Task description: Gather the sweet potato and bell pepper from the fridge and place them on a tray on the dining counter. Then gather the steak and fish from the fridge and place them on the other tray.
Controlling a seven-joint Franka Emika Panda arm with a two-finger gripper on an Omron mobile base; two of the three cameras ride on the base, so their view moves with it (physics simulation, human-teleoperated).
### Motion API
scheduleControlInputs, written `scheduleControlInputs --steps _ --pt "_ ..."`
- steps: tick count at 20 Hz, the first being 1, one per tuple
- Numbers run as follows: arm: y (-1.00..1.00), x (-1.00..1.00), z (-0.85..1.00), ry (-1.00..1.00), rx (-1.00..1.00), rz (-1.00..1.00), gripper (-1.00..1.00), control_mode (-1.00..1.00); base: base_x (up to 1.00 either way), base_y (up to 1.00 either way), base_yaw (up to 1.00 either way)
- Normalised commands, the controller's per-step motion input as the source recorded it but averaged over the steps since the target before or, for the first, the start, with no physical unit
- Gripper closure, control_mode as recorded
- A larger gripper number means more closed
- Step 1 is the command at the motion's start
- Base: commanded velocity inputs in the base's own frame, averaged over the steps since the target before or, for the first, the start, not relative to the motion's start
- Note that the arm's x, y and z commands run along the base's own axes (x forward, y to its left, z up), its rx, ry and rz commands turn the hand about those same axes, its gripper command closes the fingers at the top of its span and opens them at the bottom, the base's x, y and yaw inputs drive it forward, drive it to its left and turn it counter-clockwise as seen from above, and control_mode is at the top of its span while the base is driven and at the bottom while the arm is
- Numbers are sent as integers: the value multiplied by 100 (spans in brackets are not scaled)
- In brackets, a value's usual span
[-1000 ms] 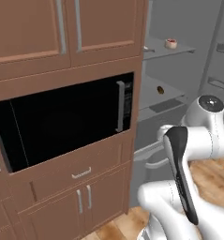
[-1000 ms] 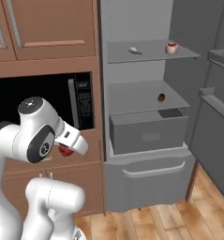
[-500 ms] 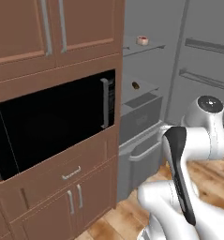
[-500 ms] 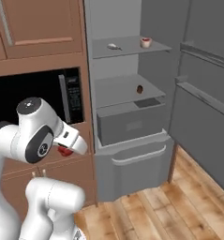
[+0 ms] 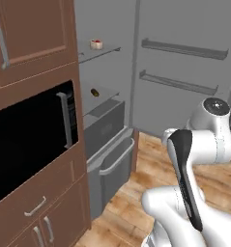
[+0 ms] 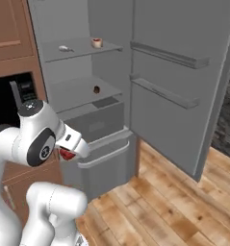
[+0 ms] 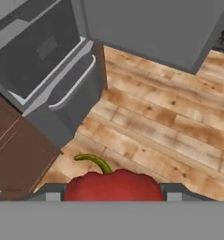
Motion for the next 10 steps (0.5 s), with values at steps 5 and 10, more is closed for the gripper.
scheduleControlInputs --steps 5,10 --pt "0 0 0 0 0 0 100 100 -69 16 -61" --pt "0 0 0 0 0 0 100 100 -71 17 -61"
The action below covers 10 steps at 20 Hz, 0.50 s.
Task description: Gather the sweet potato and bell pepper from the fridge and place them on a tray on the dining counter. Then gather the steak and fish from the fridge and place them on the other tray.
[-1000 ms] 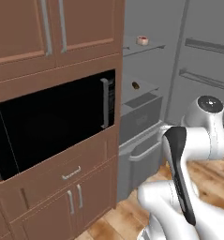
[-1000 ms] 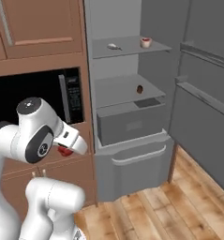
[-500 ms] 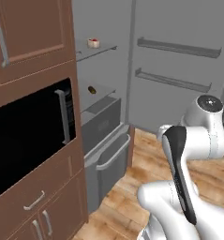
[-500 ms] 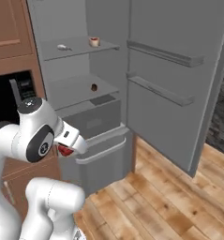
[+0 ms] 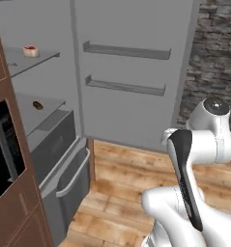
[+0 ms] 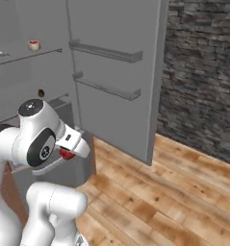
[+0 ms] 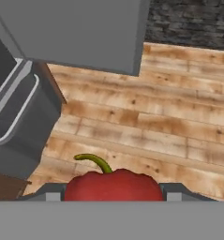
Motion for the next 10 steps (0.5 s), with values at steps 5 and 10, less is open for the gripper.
scheduleControlInputs --steps 5,10 --pt "0 0 0 0 0 0 100 100 -78 19 -59" --pt "0 0 0 0 0 0 100 100 -80 20 -59"
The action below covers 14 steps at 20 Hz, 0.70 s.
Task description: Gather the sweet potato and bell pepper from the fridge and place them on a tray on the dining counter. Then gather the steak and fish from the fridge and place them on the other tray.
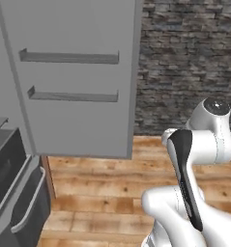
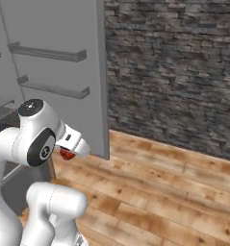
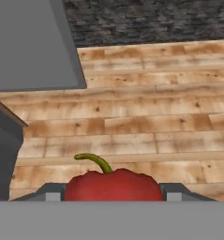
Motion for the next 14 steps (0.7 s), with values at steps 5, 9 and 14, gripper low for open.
scheduleControlInputs --steps 5,9,14 --pt "0 0 0 0 0 0 100 100 -78 20 -59" --pt "0 0 0 0 0 0 100 100 -76 17 -59" --pt "0 0 0 0 0 0 100 100 -73 15 -59"
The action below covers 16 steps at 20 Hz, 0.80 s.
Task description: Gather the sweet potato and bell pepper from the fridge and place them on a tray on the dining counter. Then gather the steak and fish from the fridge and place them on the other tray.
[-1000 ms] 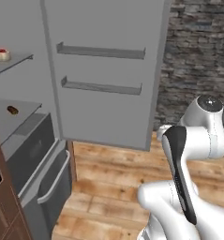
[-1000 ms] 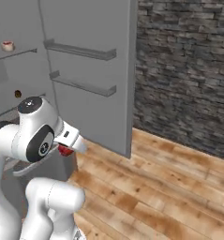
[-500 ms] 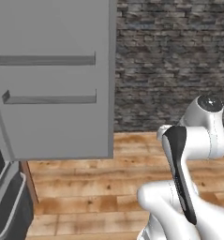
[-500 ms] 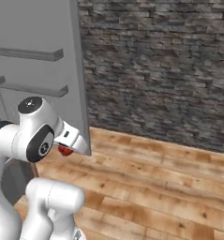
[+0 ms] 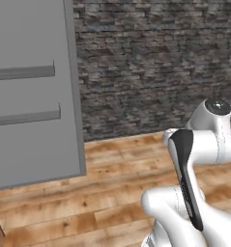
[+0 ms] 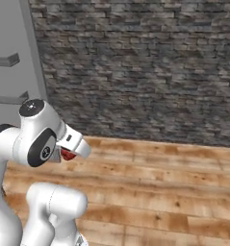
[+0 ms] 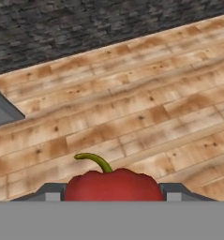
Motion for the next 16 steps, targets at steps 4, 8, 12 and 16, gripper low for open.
scheduleControlInputs --steps 4,8,12,16 --pt "0 0 0 0 0 0 100 100 -65 16 -60" --pt "0 0 0 0 0 0 100 100 -60 17 -60" --pt "0 0 0 0 0 0 100 100 -42 3 -64" --pt "0 0 0 0 0 0 100 100 -29 0 -67"
